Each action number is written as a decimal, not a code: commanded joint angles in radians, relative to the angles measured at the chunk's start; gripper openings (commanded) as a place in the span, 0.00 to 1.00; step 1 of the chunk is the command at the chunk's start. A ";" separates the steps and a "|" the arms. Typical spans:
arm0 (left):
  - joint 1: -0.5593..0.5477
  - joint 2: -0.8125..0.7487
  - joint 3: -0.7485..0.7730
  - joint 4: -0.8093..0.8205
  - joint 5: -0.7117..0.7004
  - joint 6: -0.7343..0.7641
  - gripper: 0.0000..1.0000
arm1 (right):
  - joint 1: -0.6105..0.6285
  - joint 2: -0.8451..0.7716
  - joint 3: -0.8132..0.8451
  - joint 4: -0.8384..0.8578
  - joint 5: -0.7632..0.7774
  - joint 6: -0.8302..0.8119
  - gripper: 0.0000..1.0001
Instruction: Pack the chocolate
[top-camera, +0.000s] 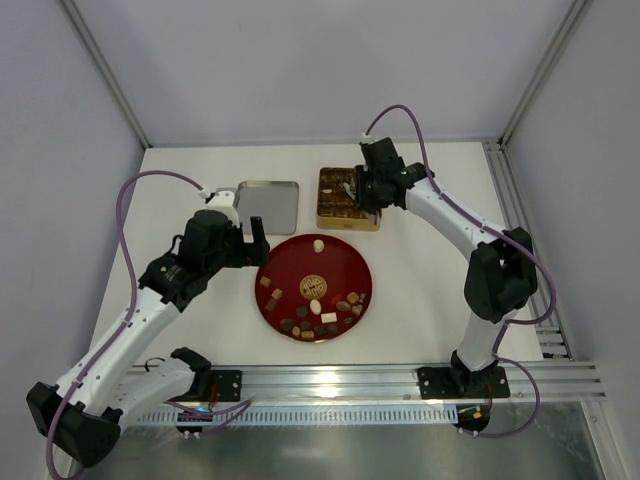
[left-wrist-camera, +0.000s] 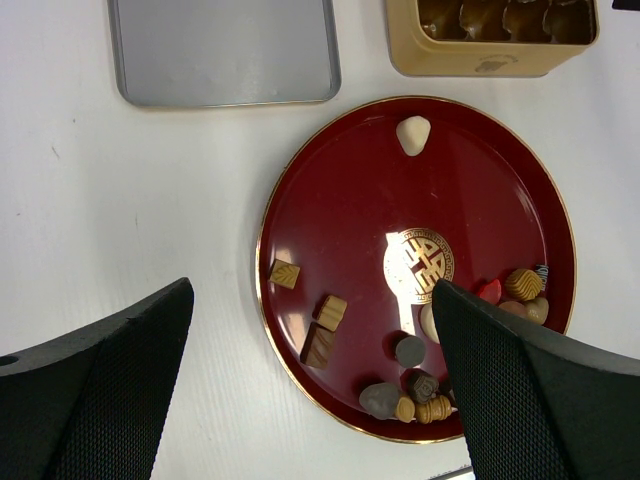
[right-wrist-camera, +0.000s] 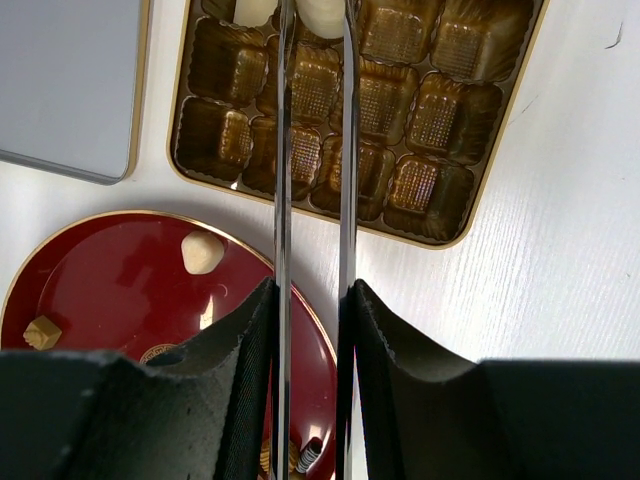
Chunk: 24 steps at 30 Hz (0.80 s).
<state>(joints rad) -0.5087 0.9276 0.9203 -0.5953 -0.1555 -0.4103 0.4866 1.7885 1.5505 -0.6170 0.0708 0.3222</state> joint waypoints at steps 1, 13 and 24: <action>-0.002 -0.003 0.006 0.028 0.008 0.005 1.00 | -0.002 0.003 0.063 0.033 0.003 -0.015 0.37; -0.002 -0.003 0.006 0.028 0.008 0.005 1.00 | -0.002 0.011 0.072 0.031 0.011 -0.018 0.43; -0.002 -0.007 0.008 0.028 0.008 0.007 1.00 | -0.069 -0.099 0.028 0.016 0.011 0.001 0.43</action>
<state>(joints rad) -0.5087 0.9276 0.9203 -0.5953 -0.1555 -0.4103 0.4690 1.7988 1.5833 -0.6216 0.0780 0.3157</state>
